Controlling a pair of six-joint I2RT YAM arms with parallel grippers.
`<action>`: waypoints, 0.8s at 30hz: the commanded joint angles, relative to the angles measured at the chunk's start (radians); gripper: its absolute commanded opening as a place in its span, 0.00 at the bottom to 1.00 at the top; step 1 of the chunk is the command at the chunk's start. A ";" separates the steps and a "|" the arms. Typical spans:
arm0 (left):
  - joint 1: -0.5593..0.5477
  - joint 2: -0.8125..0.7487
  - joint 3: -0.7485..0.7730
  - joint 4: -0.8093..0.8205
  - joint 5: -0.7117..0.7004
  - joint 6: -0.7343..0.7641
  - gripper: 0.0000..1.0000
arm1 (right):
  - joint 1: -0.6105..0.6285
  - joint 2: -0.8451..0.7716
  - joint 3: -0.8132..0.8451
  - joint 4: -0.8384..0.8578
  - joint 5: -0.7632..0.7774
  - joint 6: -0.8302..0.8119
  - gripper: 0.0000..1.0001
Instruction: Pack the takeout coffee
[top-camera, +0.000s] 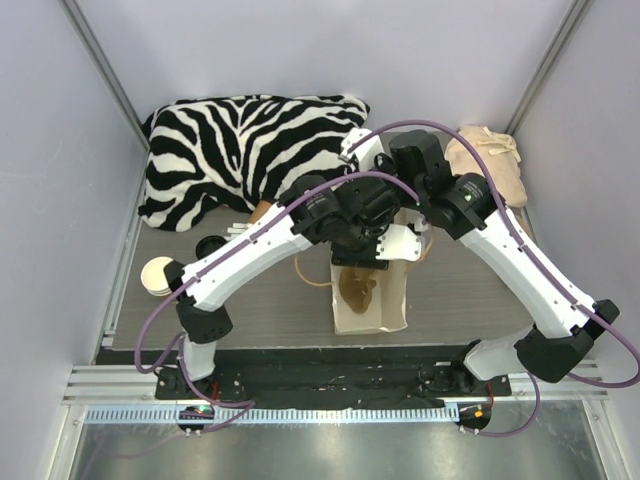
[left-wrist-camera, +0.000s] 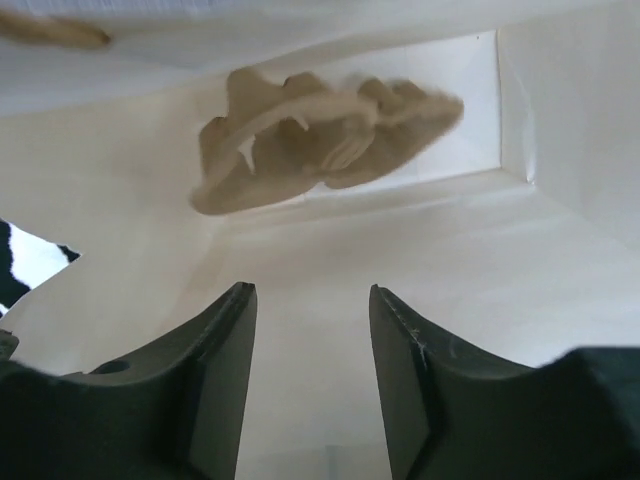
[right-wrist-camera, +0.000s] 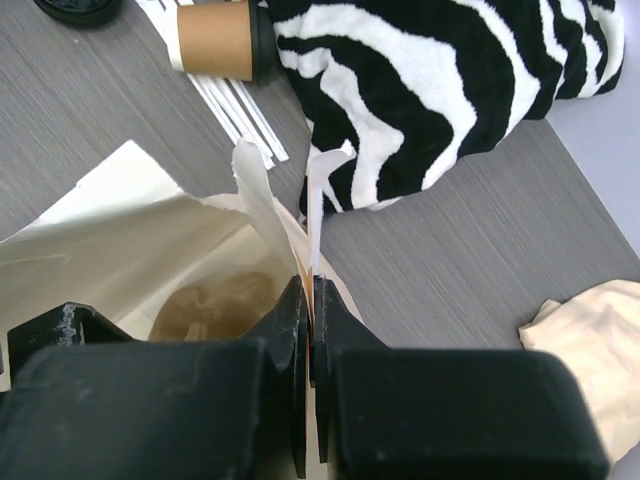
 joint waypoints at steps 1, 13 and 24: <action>0.004 -0.124 -0.037 -0.085 -0.050 -0.027 0.55 | 0.027 -0.043 -0.020 -0.005 -0.037 0.020 0.01; -0.014 -0.488 -0.512 0.375 -0.014 0.021 0.66 | 0.026 -0.096 -0.099 0.054 -0.074 0.003 0.01; -0.143 -0.515 -0.638 0.533 -0.122 -0.037 0.67 | 0.026 -0.250 -0.259 0.186 -0.005 -0.035 0.01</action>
